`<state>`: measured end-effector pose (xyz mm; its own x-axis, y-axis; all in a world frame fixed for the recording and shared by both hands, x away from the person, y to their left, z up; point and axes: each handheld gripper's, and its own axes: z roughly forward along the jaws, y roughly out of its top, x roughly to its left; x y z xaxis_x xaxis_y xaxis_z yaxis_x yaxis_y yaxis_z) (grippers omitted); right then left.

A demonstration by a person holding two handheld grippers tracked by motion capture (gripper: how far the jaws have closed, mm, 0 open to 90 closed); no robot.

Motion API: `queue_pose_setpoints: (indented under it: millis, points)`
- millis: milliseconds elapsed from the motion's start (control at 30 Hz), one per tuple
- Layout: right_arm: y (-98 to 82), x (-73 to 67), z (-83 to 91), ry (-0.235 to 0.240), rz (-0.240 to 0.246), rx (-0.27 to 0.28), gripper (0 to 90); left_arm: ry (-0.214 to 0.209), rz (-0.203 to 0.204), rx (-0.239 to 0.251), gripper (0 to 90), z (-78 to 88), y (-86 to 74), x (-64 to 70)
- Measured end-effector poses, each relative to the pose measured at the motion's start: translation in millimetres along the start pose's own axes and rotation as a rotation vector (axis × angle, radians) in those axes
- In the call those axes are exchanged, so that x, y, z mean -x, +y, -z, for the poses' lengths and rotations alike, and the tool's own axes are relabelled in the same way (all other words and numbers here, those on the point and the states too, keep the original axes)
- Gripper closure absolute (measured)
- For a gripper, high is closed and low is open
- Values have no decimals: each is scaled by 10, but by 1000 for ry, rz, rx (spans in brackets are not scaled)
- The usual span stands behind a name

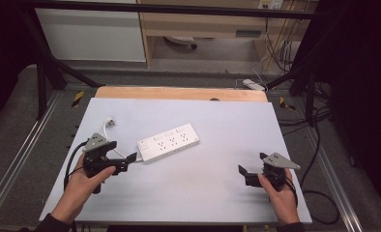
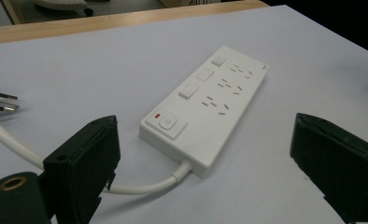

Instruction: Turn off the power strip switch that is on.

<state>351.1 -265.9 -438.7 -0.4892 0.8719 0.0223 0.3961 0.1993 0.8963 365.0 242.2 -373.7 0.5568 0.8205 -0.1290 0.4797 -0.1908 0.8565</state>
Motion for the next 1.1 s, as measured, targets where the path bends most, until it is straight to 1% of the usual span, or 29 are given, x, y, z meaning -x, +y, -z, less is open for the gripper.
queue_pose_setpoints:
  millis: [167, 267, 433, 700, 767, 867, 1100]
  points:
    - [-1, 8, 1, -1, -1, 2, 28, -9, -9, -1, 84, -80, 67, 29]
    - [-2, 8, 1, -1, -2, 2, 28, -13, -7, -4, 83, -131, 98, 40]
    - [-2, 8, 1, 0, -4, 1, 27, -13, -25, -17, 83, -196, 139, 62]
    - [-3, 7, 2, -1, -4, 0, 27, -3, -23, -15, 88, -262, 203, 56]
    - [-3, 7, 1, -1, -5, 0, 27, 4, -19, -10, 108, -278, 229, 62]
    - [-3, 10, -2, -1, -4, 0, 27, 2, -16, -7, 153, -294, 279, 72]
    - [-4, 15, 9, -1, -8, 2, 27, 2, -23, 2, 237, -335, 385, 120]
